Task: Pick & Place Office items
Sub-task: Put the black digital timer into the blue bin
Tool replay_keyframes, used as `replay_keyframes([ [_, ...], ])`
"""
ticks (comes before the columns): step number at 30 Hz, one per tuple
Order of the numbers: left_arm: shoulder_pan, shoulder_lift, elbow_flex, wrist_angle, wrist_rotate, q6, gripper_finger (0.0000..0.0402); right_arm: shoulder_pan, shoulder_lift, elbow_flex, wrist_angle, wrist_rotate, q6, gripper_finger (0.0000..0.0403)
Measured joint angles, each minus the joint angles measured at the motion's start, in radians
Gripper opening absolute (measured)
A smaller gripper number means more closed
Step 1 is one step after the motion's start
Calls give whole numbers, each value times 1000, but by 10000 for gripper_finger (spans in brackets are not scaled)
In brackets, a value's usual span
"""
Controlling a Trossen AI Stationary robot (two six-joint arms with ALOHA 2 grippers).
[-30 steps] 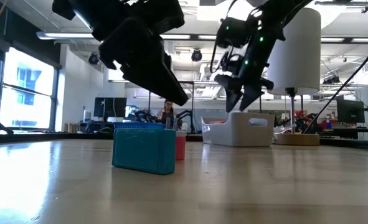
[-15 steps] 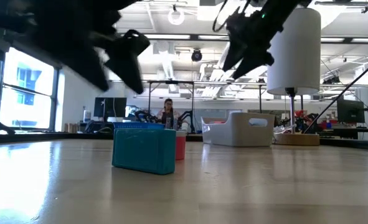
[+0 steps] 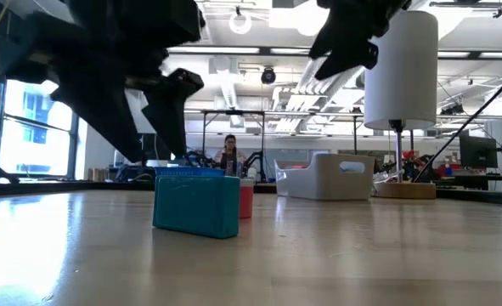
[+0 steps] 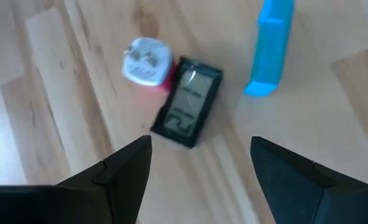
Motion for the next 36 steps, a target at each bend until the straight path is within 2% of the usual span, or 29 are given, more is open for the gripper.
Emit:
replay_keyframes([
  [8, 83, 0, -14, 7, 149, 56, 244, 94, -1, 0, 74, 4, -51, 235],
  [17, 100, 0, -34, 32, 178, 77, 243, 122, -1, 0, 105, 8, -58, 235],
  [22, 100, 0, -34, 68, 280, 139, 243, 140, -1, 0, 105, 8, -50, 235],
  [31, 100, 0, -35, 79, 280, 175, 243, 163, -1, 0, 106, 8, -47, 235],
  [36, 100, 0, -35, 81, 245, 170, 249, 163, -1, 0, 106, 35, -47, 235],
])
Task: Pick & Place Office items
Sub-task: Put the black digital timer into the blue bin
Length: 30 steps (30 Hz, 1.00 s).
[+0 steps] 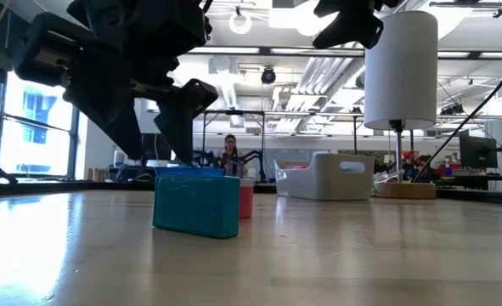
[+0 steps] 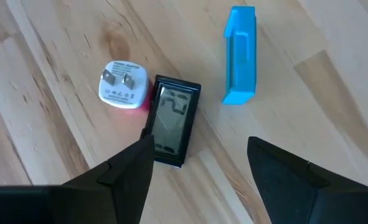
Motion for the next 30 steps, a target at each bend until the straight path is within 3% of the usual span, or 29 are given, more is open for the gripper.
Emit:
replay_keyframes([
  [14, -2, 0, 0, 6, -36, -19, 332, -1, 0, 0, 0, 1, -3, 235],
  [18, -2, 2, 0, 6, 25, -2, 336, -1, 0, 0, 3, 1, -3, 235],
  [21, -2, 12, 0, 11, 66, -82, 336, -1, 0, 0, 12, 1, -3, 235],
  [26, -4, 54, 0, 17, -56, -132, 336, -1, 0, 0, 24, 0, -4, 235],
  [30, 8, 67, 0, 21, -34, -123, 336, -1, 0, 0, 30, 0, -4, 235],
])
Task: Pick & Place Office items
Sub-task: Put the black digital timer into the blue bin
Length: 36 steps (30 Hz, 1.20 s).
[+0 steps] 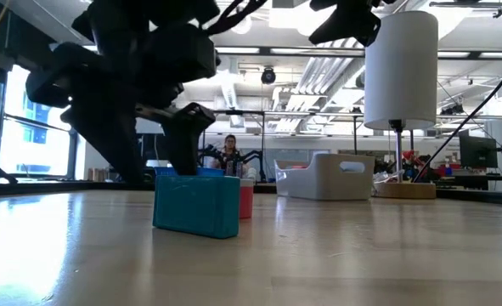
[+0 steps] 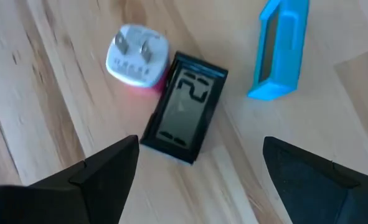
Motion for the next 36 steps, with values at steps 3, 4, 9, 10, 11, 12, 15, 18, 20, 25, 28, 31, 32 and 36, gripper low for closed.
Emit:
replay_keyframes([
  [3, 8, 0, 0, -5, -2, 35, 336, 0, 0, 0, 2, 0, 0, 235],
  [4, 11, 0, 0, -8, -3, 40, 336, 0, 0, 0, 6, 0, 0, 235],
  [9, 27, 15, -1, -6, -3, 83, 336, 0, 0, 0, 9, -1, 1, 235],
  [10, 29, 21, -1, 9, -3, 90, 336, 0, 0, 0, 9, 0, 2, 235],
  [11, 31, 27, 1, 20, -2, 96, 336, 0, 0, 0, 9, -1, 5, 235],
  [12, 32, 32, 0, 18, -2, 105, 336, 0, 0, 0, 10, -2, 5, 235],
  [15, 32, 55, 0, 41, 6, 109, 336, 3, 0, 0, 17, -4, 5, 235],
  [18, 32, 66, 0, 62, 36, 110, 336, 6, 0, 0, 24, -4, 6, 235],
  [20, 32, 75, 0, 72, 50, 110, 336, 10, 0, -1, 24, -5, 6, 235],
  [25, 53, 97, 0, 92, 102, 122, 331, 14, 0, -1, 32, -5, 8, 235],
  [28, 70, 108, 1, 95, 133, 124, 325, 18, 0, -1, 33, -5, 8, 235],
  [31, 81, 123, 4, 101, 143, 143, 316, 18, 0, -1, 33, -5, 8, 235],
  [32, 85, 128, 4, 103, 149, 147, 311, 18, 0, -1, 32, -5, 8, 235],
  [36, 100, 139, 4, 115, 193, 150, 294, 18, 0, -1, 32, -5, 8, 235],
])
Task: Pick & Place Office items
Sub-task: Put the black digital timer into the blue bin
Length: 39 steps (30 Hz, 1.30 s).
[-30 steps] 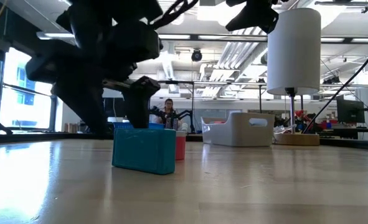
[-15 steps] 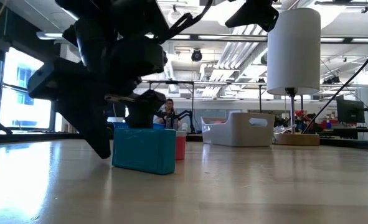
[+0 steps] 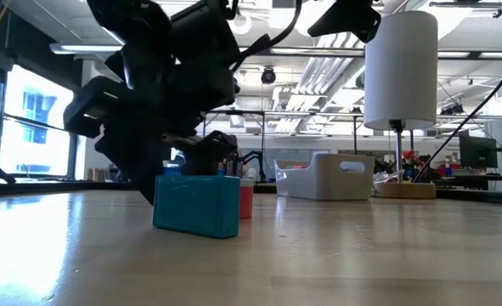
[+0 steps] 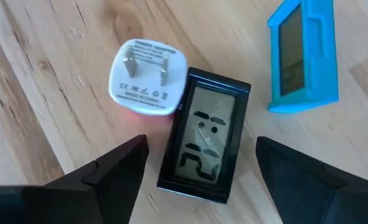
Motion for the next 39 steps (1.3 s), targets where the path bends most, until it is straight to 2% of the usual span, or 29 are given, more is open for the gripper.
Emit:
replay_keyframes([
  [13, 0, 3, -2, 1, -12, 5, 232, 0, 0, 0, -1, 0, 0, 235],
  [18, -6, 3, -2, -2, -48, 10, 209, 0, 0, 0, -1, 0, 0, 235],
  [24, -10, 3, -3, -2, -66, 11, 145, 0, 0, 0, -1, 0, 0, 235],
  [33, -10, -8, -3, -16, -67, -36, 142, 0, 0, 0, -1, 0, 0, 235],
  [39, -4, -91, -11, -96, -93, -128, 142, 0, 0, 0, -2, -4, -7, 235],
])
